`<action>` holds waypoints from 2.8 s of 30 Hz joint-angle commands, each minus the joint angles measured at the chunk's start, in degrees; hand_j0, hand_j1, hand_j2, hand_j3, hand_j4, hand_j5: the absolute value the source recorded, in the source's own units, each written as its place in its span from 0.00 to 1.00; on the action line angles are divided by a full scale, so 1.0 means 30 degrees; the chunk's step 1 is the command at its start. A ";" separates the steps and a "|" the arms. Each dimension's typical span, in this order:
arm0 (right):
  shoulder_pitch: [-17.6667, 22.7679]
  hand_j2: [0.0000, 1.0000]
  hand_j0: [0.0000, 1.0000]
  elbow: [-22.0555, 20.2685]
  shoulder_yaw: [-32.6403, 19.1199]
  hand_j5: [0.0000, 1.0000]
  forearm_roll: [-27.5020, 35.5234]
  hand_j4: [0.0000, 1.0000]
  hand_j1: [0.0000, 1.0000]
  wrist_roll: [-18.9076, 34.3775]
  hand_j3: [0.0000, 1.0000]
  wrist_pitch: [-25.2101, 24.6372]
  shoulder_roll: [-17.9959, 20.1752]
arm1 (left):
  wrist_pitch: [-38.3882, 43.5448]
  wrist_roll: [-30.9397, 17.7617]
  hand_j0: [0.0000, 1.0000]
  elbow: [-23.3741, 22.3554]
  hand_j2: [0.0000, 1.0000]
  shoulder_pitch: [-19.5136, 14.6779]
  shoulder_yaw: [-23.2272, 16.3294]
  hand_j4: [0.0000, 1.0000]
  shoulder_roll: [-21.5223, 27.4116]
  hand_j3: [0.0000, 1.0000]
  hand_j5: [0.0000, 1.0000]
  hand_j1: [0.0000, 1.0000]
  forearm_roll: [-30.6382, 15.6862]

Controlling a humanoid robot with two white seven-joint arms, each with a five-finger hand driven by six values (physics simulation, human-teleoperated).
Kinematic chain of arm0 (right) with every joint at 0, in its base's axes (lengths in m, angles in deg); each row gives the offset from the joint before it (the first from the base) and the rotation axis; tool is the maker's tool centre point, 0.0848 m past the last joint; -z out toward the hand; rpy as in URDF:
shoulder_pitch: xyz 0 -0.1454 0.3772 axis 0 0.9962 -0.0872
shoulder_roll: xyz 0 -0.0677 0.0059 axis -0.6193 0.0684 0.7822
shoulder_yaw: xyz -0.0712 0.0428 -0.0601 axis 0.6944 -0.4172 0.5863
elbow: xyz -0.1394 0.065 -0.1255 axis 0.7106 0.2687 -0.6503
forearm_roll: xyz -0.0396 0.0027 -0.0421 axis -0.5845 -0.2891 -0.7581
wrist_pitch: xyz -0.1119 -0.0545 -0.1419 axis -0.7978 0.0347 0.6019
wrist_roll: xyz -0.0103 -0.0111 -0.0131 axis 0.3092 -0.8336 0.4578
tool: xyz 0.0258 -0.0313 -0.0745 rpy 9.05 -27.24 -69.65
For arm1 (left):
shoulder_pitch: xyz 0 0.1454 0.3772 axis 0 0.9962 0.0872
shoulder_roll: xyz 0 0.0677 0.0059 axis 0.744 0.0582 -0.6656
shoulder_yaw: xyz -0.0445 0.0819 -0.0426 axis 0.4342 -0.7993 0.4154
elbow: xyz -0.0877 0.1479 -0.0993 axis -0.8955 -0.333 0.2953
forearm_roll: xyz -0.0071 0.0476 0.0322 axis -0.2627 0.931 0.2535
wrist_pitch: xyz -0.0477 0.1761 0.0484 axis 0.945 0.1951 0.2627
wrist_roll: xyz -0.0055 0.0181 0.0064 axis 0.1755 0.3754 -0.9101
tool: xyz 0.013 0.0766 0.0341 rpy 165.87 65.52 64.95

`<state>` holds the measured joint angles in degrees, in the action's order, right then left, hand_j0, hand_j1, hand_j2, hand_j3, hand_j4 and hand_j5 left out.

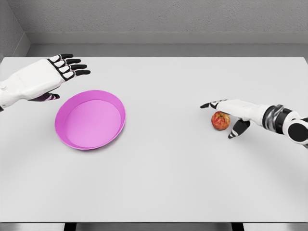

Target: Put the apple on the plate with both arms

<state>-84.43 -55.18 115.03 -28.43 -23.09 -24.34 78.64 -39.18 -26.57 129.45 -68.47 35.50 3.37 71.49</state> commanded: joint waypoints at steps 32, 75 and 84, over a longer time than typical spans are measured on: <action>-0.0322 0.54 0.54 0.0192 0.0246 0.54 -0.0017 0.54 0.54 0.0613 0.54 -0.0783 0.0023 | 0.0002 0.0012 1.00 0.0014 1.00 -0.0059 -0.0017 1.00 -0.0035 1.00 1.00 1.00 -0.0116; -0.2695 0.52 0.52 -0.0716 0.1711 0.52 -0.0017 0.52 0.52 0.0554 0.52 0.0917 -0.3141 | 0.0002 0.0012 1.00 -0.0015 1.00 -0.0059 0.0013 1.00 -0.0006 1.00 1.00 1.00 -0.0116; -0.3896 0.64 0.64 -0.0716 0.1800 0.64 -0.0017 0.64 0.64 0.0584 0.64 0.0741 -0.3464 | 0.0002 0.0012 1.00 -0.0015 1.00 -0.0059 0.0013 1.00 -0.0006 1.00 1.00 1.00 -0.0145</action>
<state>-96.73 -57.31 120.72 -28.53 -21.38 -21.98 68.25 -39.17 -26.57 129.40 -68.64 35.50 3.36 71.43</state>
